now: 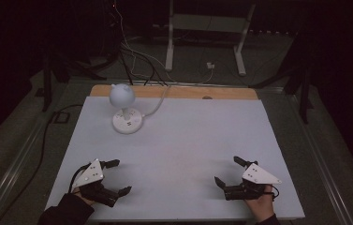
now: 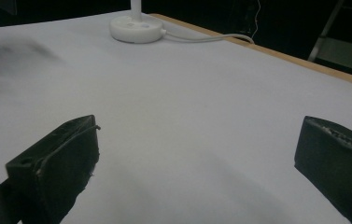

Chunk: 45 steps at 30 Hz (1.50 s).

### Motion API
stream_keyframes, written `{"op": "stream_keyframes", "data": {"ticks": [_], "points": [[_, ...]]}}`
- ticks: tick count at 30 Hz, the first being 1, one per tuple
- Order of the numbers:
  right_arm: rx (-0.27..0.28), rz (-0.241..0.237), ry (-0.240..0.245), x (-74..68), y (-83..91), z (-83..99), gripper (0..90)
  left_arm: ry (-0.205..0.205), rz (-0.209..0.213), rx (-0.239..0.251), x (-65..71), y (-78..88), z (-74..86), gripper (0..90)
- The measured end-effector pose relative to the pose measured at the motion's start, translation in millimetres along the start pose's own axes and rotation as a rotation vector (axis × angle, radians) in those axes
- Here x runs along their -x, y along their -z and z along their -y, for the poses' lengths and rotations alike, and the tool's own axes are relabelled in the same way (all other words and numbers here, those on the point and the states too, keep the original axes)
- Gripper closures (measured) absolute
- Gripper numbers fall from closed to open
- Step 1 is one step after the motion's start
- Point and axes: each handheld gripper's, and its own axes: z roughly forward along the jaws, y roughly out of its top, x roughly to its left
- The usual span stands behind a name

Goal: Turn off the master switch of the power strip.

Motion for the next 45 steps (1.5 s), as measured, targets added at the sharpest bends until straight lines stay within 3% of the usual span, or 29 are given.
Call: {"op": "stream_keyframes", "data": {"ticks": [15,23,34,45], "points": [[0.025,-0.014,0.017,-2.8,-0.8,-1.0,0.0,-0.001,0.036,-0.007,2.8,-1.8,-0.9,0.2],[0.004,-0.014,-0.010,-4.7,0.1,-2.6,0.0,0.027,0.043,-0.013,1.5,-1.0,-4.8,0.2],[0.025,-0.008,-0.015,-4.8,2.9,-5.1,0.0,0.037,0.054,-0.033,-3.9,1.3,-31.4,0.2],[0.035,-0.010,-0.019,-5.5,3.9,-5.7,0.0,0.033,0.062,-0.055,-14.9,-6.3,-54.2,0.2]]}}
